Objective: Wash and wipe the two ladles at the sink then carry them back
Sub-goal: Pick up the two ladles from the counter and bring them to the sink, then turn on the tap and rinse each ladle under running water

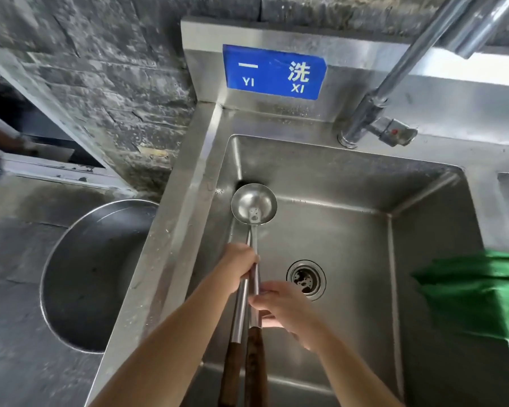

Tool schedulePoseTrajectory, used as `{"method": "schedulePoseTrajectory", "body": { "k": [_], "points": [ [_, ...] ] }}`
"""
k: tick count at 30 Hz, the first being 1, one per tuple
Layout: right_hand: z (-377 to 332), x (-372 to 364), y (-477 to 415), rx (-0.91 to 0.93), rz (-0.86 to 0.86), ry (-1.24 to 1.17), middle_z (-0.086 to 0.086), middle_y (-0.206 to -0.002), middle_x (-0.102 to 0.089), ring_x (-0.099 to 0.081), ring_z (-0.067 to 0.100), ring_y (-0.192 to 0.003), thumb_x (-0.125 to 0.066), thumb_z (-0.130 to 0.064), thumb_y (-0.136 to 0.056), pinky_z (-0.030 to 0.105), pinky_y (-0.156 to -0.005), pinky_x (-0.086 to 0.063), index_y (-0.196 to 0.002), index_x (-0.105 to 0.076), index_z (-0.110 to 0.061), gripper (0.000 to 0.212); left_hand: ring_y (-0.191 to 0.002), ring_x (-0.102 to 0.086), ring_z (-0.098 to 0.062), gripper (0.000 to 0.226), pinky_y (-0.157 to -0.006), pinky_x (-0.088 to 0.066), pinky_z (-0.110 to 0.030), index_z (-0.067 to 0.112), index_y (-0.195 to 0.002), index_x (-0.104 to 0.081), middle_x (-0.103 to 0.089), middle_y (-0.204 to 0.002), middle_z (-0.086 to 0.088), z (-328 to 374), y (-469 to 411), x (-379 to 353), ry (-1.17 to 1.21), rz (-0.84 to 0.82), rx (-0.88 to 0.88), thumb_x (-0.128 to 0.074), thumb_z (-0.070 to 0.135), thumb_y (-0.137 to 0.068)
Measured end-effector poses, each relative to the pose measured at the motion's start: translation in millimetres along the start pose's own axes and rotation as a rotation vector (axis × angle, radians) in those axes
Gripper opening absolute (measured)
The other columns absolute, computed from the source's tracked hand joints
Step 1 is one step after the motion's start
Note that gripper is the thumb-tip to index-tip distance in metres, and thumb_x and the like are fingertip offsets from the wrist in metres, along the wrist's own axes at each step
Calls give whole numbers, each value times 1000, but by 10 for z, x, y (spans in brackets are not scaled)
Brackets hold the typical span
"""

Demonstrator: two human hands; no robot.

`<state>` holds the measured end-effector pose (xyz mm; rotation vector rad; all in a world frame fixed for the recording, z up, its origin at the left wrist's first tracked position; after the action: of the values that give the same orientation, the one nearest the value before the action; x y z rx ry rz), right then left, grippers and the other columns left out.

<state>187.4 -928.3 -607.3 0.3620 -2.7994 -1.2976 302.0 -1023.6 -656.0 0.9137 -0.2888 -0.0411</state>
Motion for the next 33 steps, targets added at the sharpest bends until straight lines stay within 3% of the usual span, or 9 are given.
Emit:
{"method": "schedulePoseTrajectory", "body": {
  "k": [4, 6, 8, 14, 18, 23, 28, 31, 33],
  "points": [
    [-23, -60, -171, -6, 3, -43, 25, -96, -70, -70, 24, -84, -70, -4, -92, 31, -75, -64, -111, -71, 6, 21, -66, -60, -24, 20, -60, -52, -35, 11, -66, -59, -59, -67, -11, 14, -113, 77, -87, 62, -17, -64, -2, -81],
    [-21, -113, -241, -18, 7, -46, 22, -95, -69, -70, 24, -84, -70, -5, -92, 32, -76, -64, -110, -71, 5, 20, -72, -64, -27, 13, -70, -57, -39, 10, -63, -61, -64, -70, -12, 18, -159, 130, -182, 107, -57, -64, 4, -74],
    [-9, -153, -303, -34, 26, -24, 17, -93, -68, -69, 23, -83, -72, -7, -92, 29, -71, -63, -108, -70, 3, 19, -74, -67, -30, 3, -70, -57, -37, 6, -65, -62, -69, -72, -14, 30, -186, 165, -274, 140, -104, -61, 9, -67],
    [122, -286, -440, -85, 77, 209, 3, -73, -72, -77, 18, -72, -71, -21, -77, 41, -80, -65, -87, -66, -13, 14, -83, -69, -32, 23, -74, -58, -37, 6, -82, -67, -73, -82, -12, -16, -269, 152, -458, 147, -184, -58, 15, -63],
    [116, -302, -465, -102, 103, 239, 6, -75, -75, -78, 22, -75, -65, -25, -72, 47, -82, -64, -84, -64, -14, 17, -78, -70, -27, 31, -72, -58, -37, 12, -82, -65, -71, -77, -4, -122, -453, 151, -516, 145, -194, -53, 23, -56],
    [157, -317, -498, -97, 100, 207, 3, -73, -73, -78, 19, -72, -67, -21, -78, 43, -78, -65, -91, -69, -14, 14, -83, -68, -29, 29, -76, -57, -35, 16, -84, -60, -71, -82, -5, -89, -353, 170, -533, 156, -204, -51, 25, -58],
    [193, -174, -410, -66, 107, 292, 7, -87, -78, -77, 27, -78, -66, -41, -81, 44, -78, -64, -99, -71, -22, 26, -100, -61, -34, 12, -82, -48, -40, 11, -94, -55, -65, -101, -12, -4, -155, 122, -840, 214, -367, -56, 19, -85],
    [113, 219, -305, -63, 219, 278, -1, -78, -73, -71, 22, -75, -61, -51, -72, 48, -82, -61, -85, -67, -24, 31, -106, -58, -30, 16, -87, -47, -41, 14, -101, -52, -57, -107, -9, 32, -111, 87, -906, 202, -479, -54, 27, -92],
    [-43, 604, -242, -47, 335, 206, -10, -82, -72, -69, 14, -78, -64, -55, -73, 42, -81, -62, -100, -69, -30, 36, -110, -57, -26, 25, -89, -47, -38, 17, -113, -53, -55, -111, -5, 156, -75, 61, -877, 183, -523, -52, 32, -94]
  ]
}}
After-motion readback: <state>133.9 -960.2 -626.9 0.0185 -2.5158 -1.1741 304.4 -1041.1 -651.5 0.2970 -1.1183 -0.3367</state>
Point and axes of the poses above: each hand's wrist, its own y-axis away from the middle knuckle, its own x-axis out of the back of the hand, z = x × y, the point moved 5 cm from there along -y, towards the middle knuckle
